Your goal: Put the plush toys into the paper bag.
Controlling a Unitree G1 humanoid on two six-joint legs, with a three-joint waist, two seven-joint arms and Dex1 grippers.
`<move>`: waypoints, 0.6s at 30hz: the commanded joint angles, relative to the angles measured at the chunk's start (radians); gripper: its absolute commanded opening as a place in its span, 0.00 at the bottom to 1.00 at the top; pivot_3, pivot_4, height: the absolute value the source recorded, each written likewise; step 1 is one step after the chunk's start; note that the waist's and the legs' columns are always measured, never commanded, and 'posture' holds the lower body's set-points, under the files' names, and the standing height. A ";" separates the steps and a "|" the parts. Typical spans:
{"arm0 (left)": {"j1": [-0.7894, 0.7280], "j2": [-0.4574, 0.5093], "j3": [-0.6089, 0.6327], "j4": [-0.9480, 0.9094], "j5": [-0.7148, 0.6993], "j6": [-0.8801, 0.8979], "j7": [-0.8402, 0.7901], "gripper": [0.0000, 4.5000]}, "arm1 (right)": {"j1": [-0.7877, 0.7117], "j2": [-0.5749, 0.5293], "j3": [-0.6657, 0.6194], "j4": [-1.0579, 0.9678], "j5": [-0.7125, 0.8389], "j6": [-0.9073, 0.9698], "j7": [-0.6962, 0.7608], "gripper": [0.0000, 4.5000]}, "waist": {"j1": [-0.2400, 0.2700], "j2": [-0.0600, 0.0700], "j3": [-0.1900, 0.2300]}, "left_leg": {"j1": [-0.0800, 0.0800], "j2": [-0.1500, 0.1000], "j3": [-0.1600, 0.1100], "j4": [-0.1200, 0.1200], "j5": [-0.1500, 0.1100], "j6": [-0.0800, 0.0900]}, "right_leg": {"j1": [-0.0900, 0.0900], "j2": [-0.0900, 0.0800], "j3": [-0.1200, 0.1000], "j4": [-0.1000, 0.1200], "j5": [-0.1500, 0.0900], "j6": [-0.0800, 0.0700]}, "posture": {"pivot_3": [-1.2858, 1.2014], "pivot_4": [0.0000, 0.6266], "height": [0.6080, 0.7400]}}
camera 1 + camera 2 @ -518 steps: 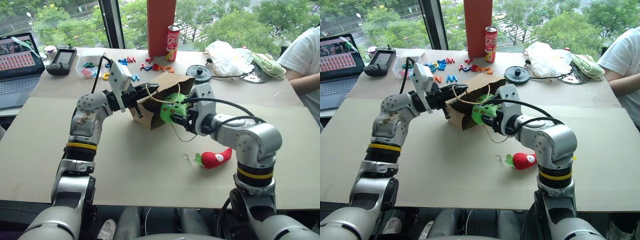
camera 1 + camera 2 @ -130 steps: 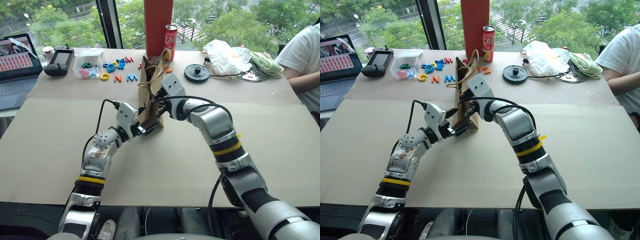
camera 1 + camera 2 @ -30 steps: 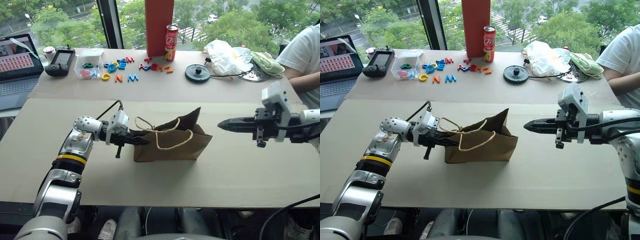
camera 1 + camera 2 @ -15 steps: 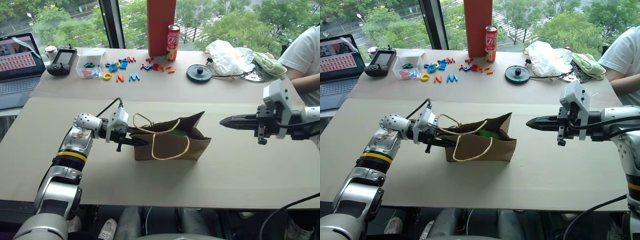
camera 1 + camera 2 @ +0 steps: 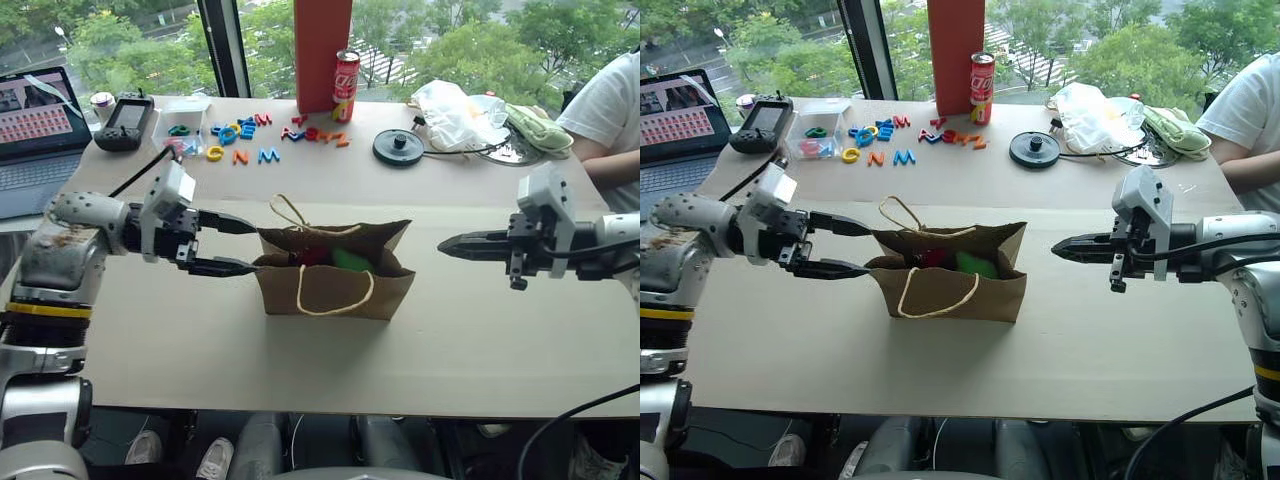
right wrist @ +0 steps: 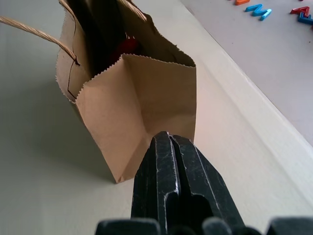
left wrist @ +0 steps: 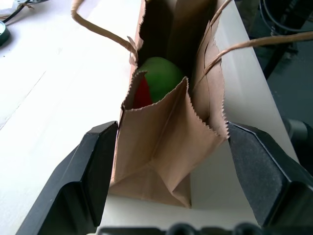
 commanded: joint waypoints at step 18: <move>-0.052 0.064 0.102 -0.023 -0.149 0.177 0.048 0.83 | -0.105 -0.008 -0.002 -0.018 0.028 -0.010 0.013 0.00 | 0.001 0.000 0.000 | 0.001 0.000 0.006 0.000 0.000 0.000 | 0.000 0.000 0.001 0.001 -0.001 -0.001 | 0.52 0.24 0.99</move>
